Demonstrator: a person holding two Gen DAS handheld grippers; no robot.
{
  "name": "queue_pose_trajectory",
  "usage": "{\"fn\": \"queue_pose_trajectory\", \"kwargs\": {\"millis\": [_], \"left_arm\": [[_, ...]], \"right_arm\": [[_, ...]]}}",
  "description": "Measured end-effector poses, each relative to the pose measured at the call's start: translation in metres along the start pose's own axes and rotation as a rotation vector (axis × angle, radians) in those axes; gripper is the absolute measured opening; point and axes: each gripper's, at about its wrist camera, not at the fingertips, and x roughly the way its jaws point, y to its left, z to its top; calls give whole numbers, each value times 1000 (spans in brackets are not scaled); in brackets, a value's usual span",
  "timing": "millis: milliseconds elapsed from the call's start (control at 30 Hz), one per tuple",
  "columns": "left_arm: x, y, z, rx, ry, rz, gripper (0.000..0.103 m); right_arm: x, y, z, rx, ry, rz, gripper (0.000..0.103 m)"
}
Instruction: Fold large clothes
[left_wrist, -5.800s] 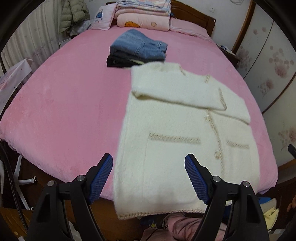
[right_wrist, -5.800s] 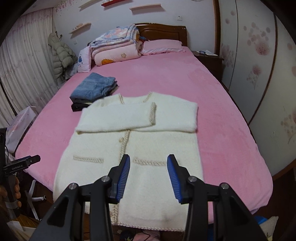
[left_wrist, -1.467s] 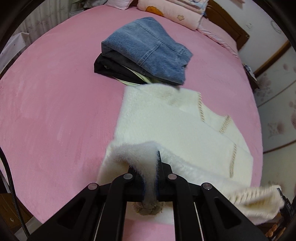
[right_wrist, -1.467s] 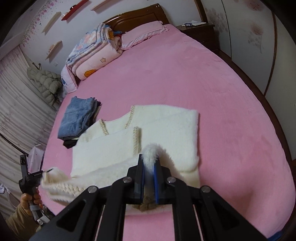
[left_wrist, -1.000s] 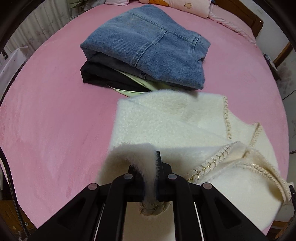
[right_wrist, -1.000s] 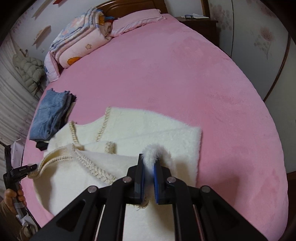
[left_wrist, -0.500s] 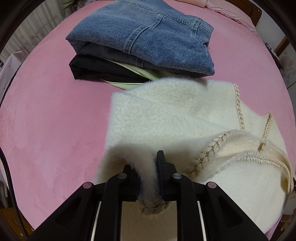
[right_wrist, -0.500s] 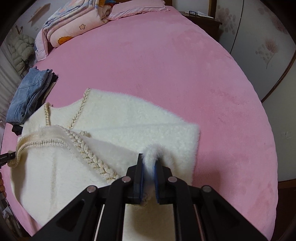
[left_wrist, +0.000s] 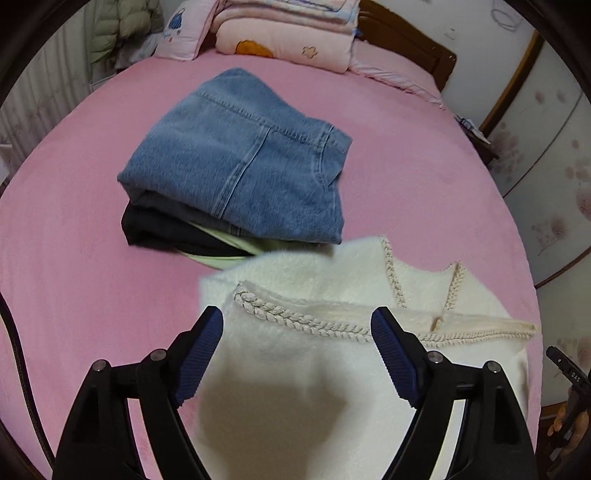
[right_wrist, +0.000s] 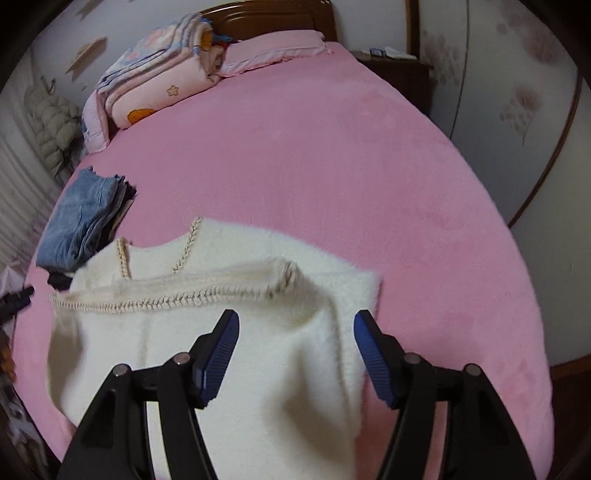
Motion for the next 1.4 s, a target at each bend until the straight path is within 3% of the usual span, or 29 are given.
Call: {"fn": "queue_pose_trajectory", "kwargs": {"millis": [167, 333, 733, 833, 900, 933, 967, 1000, 1033, 1167, 1400], "left_arm": [[8, 7, -18, 44, 7, 4, 82], [40, 22, -34, 55, 33, 33, 82], [108, 25, -18, 150, 96, 26, 74], [120, 25, -12, 157, 114, 5, 66], [125, 23, -10, 163, 127, 3, 54], [126, 23, -9, 169, 131, 6, 50], [127, 22, -9, 177, 133, 12, 39], [126, 21, -10, 193, 128, 45, 21], [126, 19, -10, 205, 127, 61, 16], [107, 5, -17, 224, 75, 133, 9], [65, -22, -9, 202, -27, 248, 8]], "right_arm": [[9, 6, -7, -87, 16, -22, 65], [42, 2, -3, -82, 53, -8, 65], [111, 0, 20, -82, 124, 21, 65], [118, -2, 23, -87, 123, 24, 65], [122, -5, 25, -79, 129, 41, 65], [123, -7, 26, -71, 129, 54, 59], [123, -9, 27, -64, 124, 81, 37], [124, -11, 27, -60, 128, 117, 23], [125, -10, 27, -58, 140, 138, 16], [110, 5, 22, -127, 94, 95, 10], [58, 6, 26, -53, -31, 91, 9]]}}
